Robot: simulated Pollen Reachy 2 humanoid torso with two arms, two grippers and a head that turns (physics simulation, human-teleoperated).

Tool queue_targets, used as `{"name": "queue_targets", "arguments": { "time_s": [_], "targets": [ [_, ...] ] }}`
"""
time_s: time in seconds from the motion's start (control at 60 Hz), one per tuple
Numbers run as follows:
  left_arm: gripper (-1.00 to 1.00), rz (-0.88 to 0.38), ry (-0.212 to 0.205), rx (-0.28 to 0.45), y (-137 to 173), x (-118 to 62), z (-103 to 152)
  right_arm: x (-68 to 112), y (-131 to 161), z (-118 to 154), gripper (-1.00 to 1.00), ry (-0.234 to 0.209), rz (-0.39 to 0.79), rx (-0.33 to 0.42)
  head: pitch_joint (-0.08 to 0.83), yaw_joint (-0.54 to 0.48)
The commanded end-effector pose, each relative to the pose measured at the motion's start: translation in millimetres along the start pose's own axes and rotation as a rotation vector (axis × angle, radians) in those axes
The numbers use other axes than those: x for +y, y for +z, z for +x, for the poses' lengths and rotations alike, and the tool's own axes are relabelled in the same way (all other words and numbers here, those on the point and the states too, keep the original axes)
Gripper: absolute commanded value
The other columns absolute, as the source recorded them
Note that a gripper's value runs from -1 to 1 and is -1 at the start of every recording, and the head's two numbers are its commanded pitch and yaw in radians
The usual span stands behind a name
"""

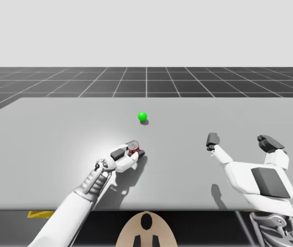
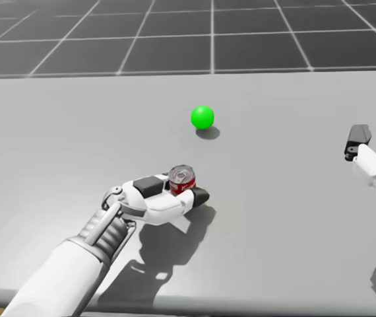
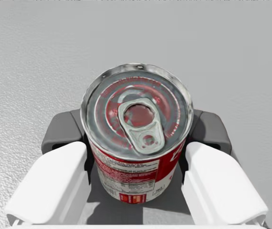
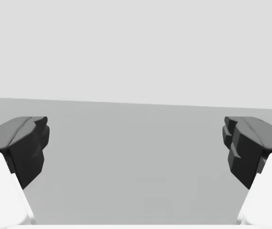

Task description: Watch the red light. When it turns green, pick up the object.

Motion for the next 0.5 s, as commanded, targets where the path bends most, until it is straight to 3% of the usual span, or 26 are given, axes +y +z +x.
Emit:
{"name": "queue_targets", "arguments": {
  "time_s": [0.017, 0.233, 0.383, 0.4, 0.433, 0.5],
  "targets": [
    [1.0, -0.059, 0.038, -0.03, -8.9, -23.7, -1.4, 2.2, 1.5, -0.6, -1.0, -0.022, -0.004, 0.008, 0.474, 0.08],
    [1.0, -0.065, 0.033, -0.027, -7.9, -24.6, -1.6, 0.4, 0.3, 0.1, -1.0, -0.035, 0.013, 0.027, 0.252, 0.08],
    [1.0, -0.07, 0.013, -0.057, 6.2, -24.2, 18.9, -0.1, -5.2, -0.7, -1.0, -0.153, 0.03, 0.056, 0.213, 0.08],
    [1.0, -0.07, 0.01, -0.066, 9.5, -23.7, 23.6, 0.5, -6.2, -1.3, -1.0, -0.186, 0.023, 0.056, 0.21, 0.08],
    [1.0, -0.068, 0.005, -0.083, 15.2, -23.0, 32.1, 0.2, -7.3, -1.8, -1.0, -0.174, 0.024, 0.051, 0.206, 0.07],
    [1.0, -0.064, -0.005, -0.13, 28.4, -21.5, 51.4, -0.7, -8.7, -3.5, -1.0, -0.2, 0.028, 0.055, 0.201, 0.08]
  ]
}}
